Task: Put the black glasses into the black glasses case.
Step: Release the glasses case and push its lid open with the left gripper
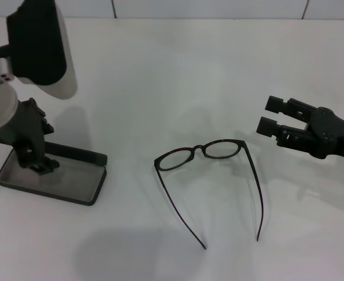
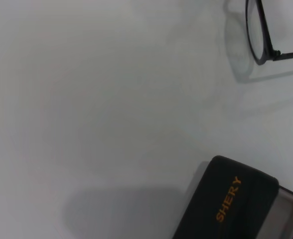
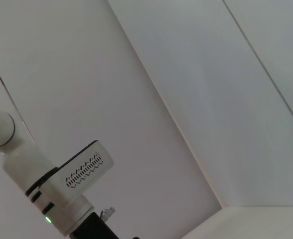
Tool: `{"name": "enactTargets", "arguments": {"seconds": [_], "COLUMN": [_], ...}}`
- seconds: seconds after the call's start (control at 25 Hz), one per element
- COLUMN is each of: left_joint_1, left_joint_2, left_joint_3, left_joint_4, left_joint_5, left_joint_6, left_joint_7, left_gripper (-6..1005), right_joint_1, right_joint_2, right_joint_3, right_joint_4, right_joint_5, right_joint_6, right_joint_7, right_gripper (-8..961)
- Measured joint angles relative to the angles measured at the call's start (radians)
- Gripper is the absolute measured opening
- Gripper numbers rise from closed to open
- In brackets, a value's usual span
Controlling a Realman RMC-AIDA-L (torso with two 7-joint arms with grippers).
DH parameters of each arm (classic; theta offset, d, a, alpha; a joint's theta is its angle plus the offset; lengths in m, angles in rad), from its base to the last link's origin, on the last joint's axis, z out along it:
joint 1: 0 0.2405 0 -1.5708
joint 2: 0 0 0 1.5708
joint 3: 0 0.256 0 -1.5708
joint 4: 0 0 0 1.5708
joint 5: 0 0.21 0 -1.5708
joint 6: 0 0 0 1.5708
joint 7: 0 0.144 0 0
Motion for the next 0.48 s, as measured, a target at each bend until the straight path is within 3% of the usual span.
{"name": "enactTargets", "arguments": {"seconds": [0.48], "left_joint_1": [-0.015], "left_joint_2": [0.019], "left_joint_3": [0.005], "left_joint_4": [-0.1], "left_joint_5": [0.001], "left_joint_6": [-0.102], "left_joint_7": [0.009], "left_gripper": [630], "right_joint_1": [-0.005], "right_joint_2": [0.004], "right_joint_3": [-0.002], "right_joint_4": [0.0], "right_joint_5": [-0.001], "right_joint_6": [-0.002], "right_joint_7": [0.0], "right_gripper": [868]}}
